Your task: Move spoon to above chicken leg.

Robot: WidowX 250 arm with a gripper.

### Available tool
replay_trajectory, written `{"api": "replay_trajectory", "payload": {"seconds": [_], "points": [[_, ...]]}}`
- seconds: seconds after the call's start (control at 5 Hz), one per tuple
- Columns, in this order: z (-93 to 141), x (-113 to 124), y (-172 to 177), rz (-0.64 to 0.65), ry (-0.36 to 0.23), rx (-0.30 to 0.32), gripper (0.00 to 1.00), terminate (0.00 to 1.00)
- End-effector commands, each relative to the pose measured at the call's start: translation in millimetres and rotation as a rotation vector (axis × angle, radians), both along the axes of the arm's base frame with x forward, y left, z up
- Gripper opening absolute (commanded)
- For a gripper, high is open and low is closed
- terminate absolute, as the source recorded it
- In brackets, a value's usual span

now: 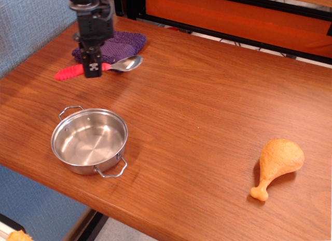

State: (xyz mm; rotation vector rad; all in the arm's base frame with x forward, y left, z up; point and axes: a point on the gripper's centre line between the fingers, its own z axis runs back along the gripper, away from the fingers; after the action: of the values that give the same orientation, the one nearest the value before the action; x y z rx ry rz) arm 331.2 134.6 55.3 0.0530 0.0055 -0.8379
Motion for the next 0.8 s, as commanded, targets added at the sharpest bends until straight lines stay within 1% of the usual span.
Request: {"api": "replay_trajectory", "payload": {"seconds": [0.0, 0.2, 0.4, 0.6], "points": [[40, 13, -57, -0.352, -0.120, 0.047, 0.00, 0.00], [42, 28, -99, -0.588, -0.181, 0.024, 0.00, 0.00], [35, 38, -142, -0.789, -0.197, -0.048, 0.00, 0.00], [23, 48, -175, -0.870, -0.181, -0.059, 0.00, 0.00]]}}
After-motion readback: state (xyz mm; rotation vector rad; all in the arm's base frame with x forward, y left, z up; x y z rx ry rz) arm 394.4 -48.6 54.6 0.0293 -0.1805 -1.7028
